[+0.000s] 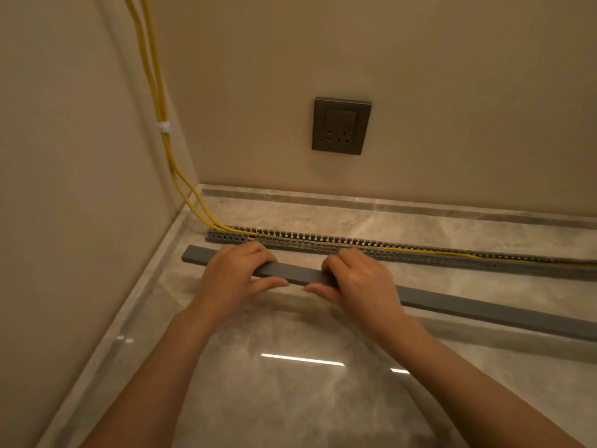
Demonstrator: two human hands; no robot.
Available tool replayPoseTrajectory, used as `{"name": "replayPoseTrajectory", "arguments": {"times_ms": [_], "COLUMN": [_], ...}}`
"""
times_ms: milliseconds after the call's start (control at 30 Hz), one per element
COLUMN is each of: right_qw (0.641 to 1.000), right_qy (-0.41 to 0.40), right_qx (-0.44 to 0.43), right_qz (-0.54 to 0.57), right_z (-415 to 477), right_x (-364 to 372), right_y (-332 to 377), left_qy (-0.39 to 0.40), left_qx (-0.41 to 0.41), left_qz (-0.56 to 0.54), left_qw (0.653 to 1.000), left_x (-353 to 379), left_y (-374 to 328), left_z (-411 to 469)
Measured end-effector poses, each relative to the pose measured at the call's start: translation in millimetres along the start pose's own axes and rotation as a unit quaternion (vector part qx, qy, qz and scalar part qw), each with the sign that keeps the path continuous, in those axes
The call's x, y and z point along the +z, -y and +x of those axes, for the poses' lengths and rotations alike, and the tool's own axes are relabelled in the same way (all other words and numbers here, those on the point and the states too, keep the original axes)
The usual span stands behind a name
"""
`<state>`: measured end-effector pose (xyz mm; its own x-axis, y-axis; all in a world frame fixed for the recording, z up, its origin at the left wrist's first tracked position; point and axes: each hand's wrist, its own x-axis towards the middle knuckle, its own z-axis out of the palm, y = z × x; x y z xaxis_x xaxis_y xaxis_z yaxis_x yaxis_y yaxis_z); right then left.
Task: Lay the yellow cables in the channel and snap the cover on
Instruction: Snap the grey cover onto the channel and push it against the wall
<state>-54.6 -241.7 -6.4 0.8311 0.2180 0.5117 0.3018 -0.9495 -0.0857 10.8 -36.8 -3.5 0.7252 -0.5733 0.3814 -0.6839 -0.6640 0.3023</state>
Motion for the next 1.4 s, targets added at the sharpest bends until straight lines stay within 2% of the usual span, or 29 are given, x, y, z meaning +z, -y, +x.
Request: {"name": "replayPoseTrajectory", "arguments": {"times_ms": [167, 300, 433, 500, 667, 800, 967, 1167, 1400], "right_qw": [1.0, 1.0, 0.999, 0.996, 0.992, 0.99, 0.987, 0.981, 0.981], "right_qy": [0.012, -0.006, 0.021, 0.052, 0.122, 0.143, 0.158, 0.186, 0.188], "right_qx": [0.022, -0.005, -0.048, -0.063, -0.032, 0.006, 0.032, 0.047, 0.038], "right_qz": [-0.013, -0.004, -0.01, -0.029, -0.028, -0.008, 0.002, -0.026, -0.025], "right_z": [-8.8, 9.3, 30.3, 40.7, 61.6, 67.6, 70.9, 74.0, 67.9], "right_x": [-7.1, -25.8, -38.1, -36.8, -27.1, -13.7, 4.7, 16.6, 30.1], "right_y": [-1.8, -19.1, -39.5, -52.1, -89.1, -100.6, -94.9, -83.8, -77.2], "left_qy": [-0.014, -0.05, -0.076, -0.064, -0.007, 0.033, 0.031, 0.052, 0.085], "left_qx": [-0.034, -0.06, -0.081, -0.073, -0.041, -0.011, 0.013, -0.044, -0.042], "left_qz": [-0.027, -0.033, -0.038, -0.046, 0.042, 0.029, -0.006, -0.028, 0.035], "left_qw": [0.999, 0.996, 0.993, 0.994, 0.998, 0.999, 0.999, 0.997, 0.995], "left_x": [-4.9, -11.4, -8.8, -3.5, 1.9, -2.2, 1.9, 16.6, 21.6], "left_y": [-17.7, -30.1, -37.7, -35.5, 3.8, 42.1, 70.0, 92.9, 102.3], "left_z": [-3.7, 9.4, 26.1, 32.9, 42.5, 55.5, 72.6, 68.0, 67.9]}}
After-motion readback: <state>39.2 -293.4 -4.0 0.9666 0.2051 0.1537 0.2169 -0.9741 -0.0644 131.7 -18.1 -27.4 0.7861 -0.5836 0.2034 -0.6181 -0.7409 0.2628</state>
